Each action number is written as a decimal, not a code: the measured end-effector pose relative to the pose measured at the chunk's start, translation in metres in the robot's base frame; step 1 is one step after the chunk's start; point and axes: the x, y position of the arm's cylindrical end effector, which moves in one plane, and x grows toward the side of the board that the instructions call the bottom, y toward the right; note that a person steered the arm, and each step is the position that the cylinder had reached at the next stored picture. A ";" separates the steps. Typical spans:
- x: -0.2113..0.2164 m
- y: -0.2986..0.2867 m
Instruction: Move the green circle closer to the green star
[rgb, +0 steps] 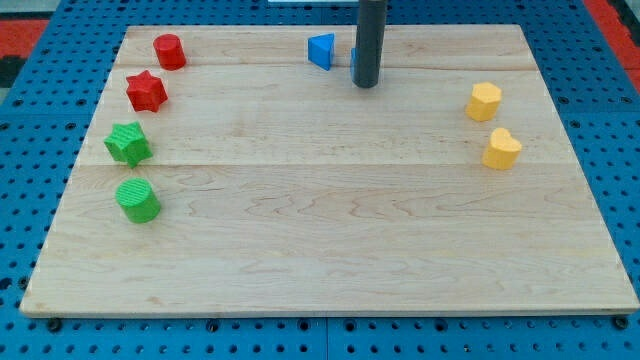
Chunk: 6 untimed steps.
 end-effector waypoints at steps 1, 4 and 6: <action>-0.026 -0.003; 0.270 -0.178; 0.230 -0.268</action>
